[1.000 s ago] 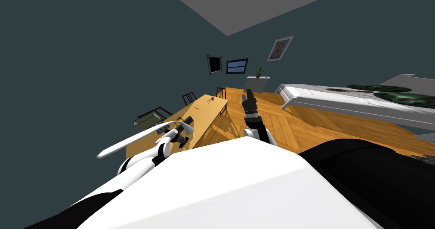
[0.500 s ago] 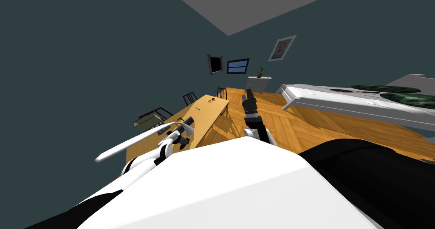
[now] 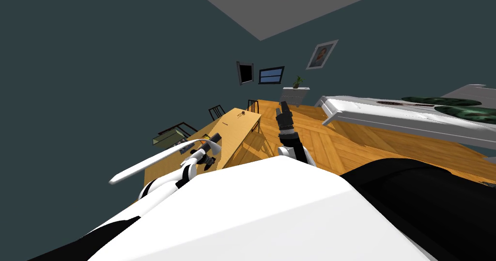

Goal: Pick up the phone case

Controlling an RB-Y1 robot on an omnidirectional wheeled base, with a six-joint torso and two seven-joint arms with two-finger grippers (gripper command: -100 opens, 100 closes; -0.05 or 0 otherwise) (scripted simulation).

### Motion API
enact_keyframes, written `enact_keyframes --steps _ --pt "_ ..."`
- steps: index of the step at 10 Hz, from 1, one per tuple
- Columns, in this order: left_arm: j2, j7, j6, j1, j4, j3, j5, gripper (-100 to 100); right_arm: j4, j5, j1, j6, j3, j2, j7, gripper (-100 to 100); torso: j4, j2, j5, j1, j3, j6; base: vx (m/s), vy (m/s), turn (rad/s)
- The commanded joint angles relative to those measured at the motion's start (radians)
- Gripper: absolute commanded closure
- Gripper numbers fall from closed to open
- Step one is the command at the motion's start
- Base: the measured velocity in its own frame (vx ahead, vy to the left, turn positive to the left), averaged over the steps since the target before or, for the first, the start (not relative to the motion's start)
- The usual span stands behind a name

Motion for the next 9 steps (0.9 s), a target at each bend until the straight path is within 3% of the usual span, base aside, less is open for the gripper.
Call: enact_keyframes --steps 1,2,3,6,9 --pt "0.0 0.0 0.0 0.0 0.0 0.0 0.0 100 0.0 0.0 0.0 0.0 0.0 0.0 0.0 0 0.0 0.0 0.0 0.0 0.0 0.0 0.0 0.0 0.0" --pt "0.0 0.0 0.0 0.0 0.0 0.0 0.0 0 0.0 0.0 0.0 0.0 0.0 0.0 0.0 0 0.0 0.0 0.0 0.0 0.0 0.0 0.0 0.0 0.0" --pt "0.022 0.001 0.031 -0.018 -0.005 0.002 0.002 100 0.0 0.0 0.0 0.0 0.0 0.0 0.0 0 0.0 0.0 0.0 0.0 0.0 0.0 -0.042 -0.015 -0.035" --pt "0.034 0.004 0.053 -0.027 -0.039 0.003 0.003 100 0.0 0.0 0.0 0.0 0.0 0.0 0.0 0 0.001 0.004 -0.001 -0.003 0.002 0.0 -0.051 -0.03 -0.014" --pt "0.034 0.004 0.053 -0.027 -0.012 0.003 0.003 100 0.0 0.0 0.0 0.0 0.0 0.0 0.0 0 0.0 0.001 0.0 -0.001 0.0 0.0 -0.003 -0.003 0.001"
